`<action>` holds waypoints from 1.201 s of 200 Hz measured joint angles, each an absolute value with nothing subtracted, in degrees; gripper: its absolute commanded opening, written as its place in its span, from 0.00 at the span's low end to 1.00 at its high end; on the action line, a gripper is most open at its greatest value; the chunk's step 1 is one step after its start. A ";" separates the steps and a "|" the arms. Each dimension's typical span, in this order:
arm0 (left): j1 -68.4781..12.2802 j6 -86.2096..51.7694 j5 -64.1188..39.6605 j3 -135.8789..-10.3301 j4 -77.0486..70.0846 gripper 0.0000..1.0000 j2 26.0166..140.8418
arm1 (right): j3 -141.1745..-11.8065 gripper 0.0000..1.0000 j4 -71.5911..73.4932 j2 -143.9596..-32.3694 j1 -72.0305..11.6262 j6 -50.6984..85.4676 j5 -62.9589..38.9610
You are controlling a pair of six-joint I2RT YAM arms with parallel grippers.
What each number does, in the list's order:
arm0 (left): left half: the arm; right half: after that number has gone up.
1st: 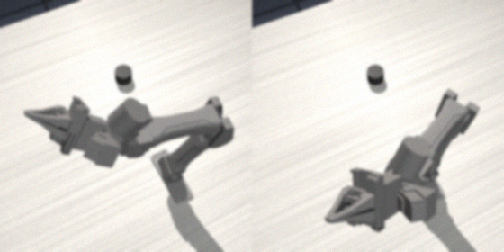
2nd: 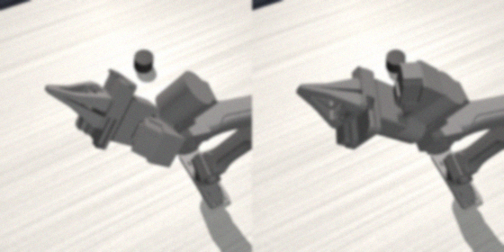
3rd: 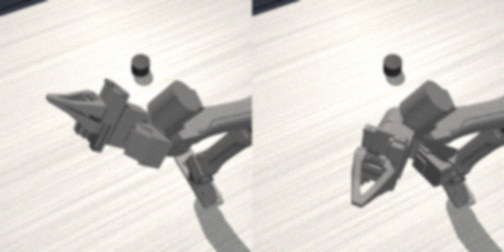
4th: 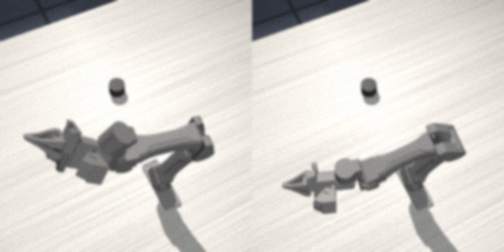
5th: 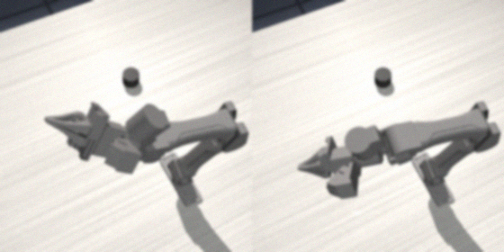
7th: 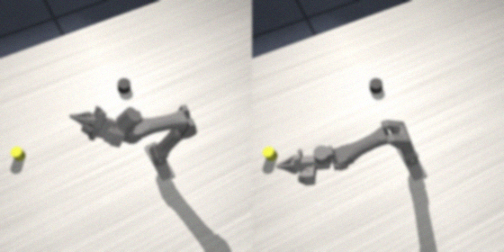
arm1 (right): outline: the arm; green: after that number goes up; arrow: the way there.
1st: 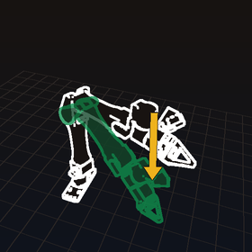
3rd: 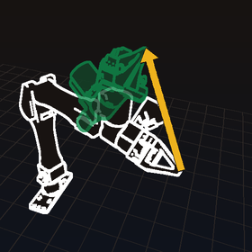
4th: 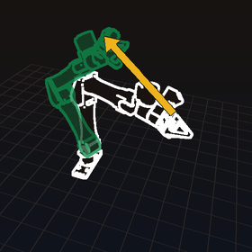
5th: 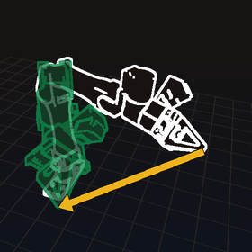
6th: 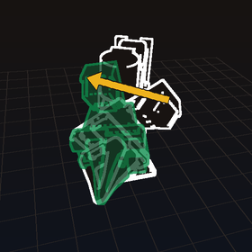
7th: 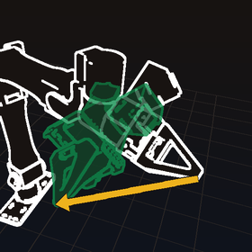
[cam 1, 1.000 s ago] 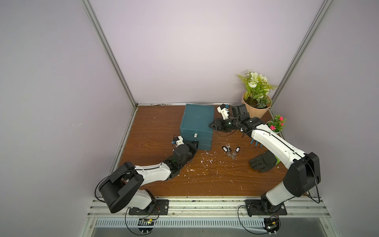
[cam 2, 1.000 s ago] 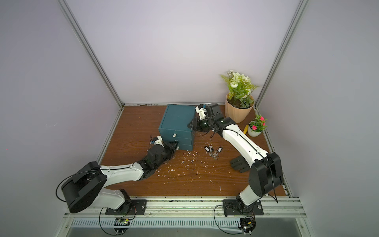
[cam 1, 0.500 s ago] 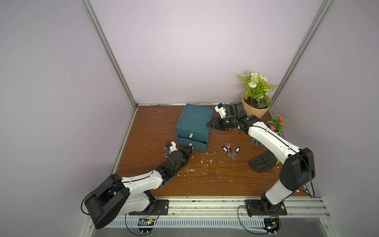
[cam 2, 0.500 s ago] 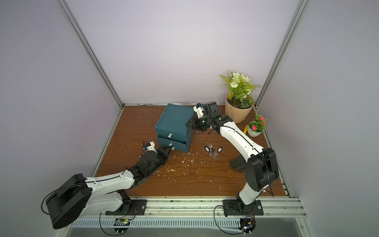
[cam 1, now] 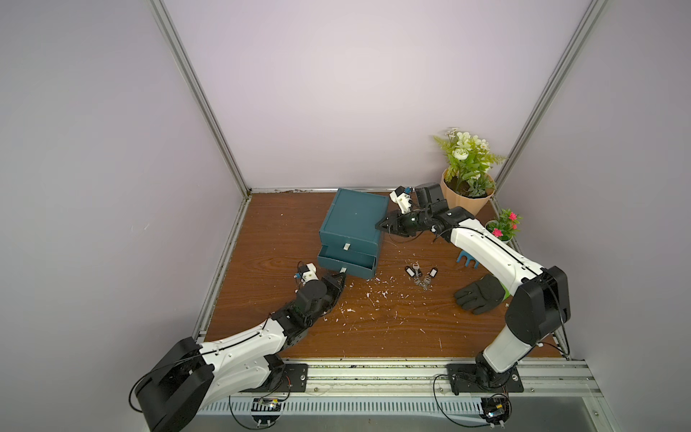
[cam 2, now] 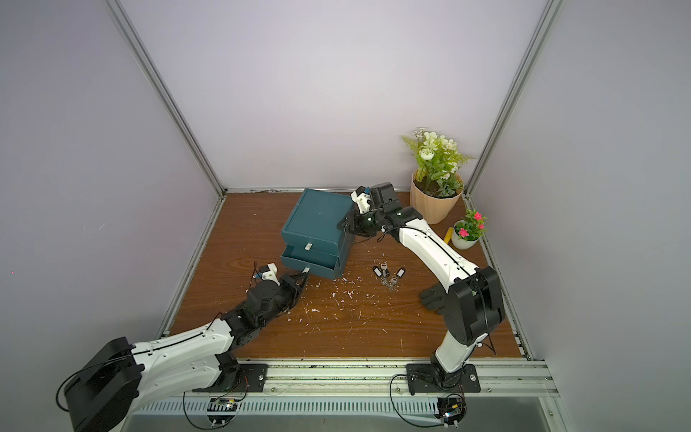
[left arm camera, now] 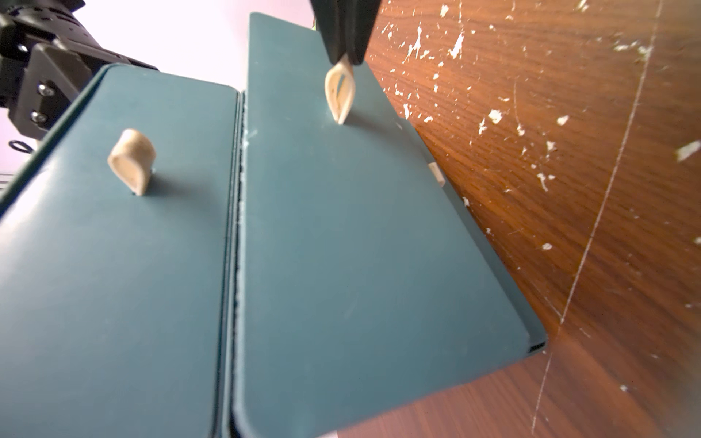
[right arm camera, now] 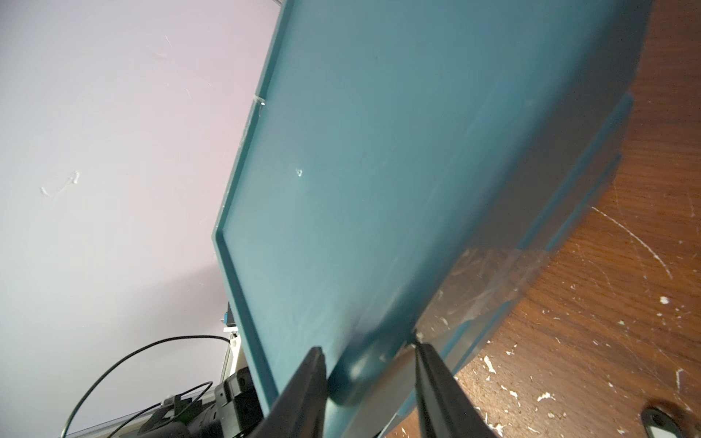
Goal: Take the keys out of the drawer
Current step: Open the drawer in the storage box.
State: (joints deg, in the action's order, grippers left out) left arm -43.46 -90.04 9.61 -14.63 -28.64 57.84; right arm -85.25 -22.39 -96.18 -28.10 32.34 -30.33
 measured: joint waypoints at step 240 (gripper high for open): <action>-51.03 -95.13 7.29 -13.85 -5.17 0.00 37.60 | -84.44 0.43 -20.80 -96.07 -28.10 31.40 -30.37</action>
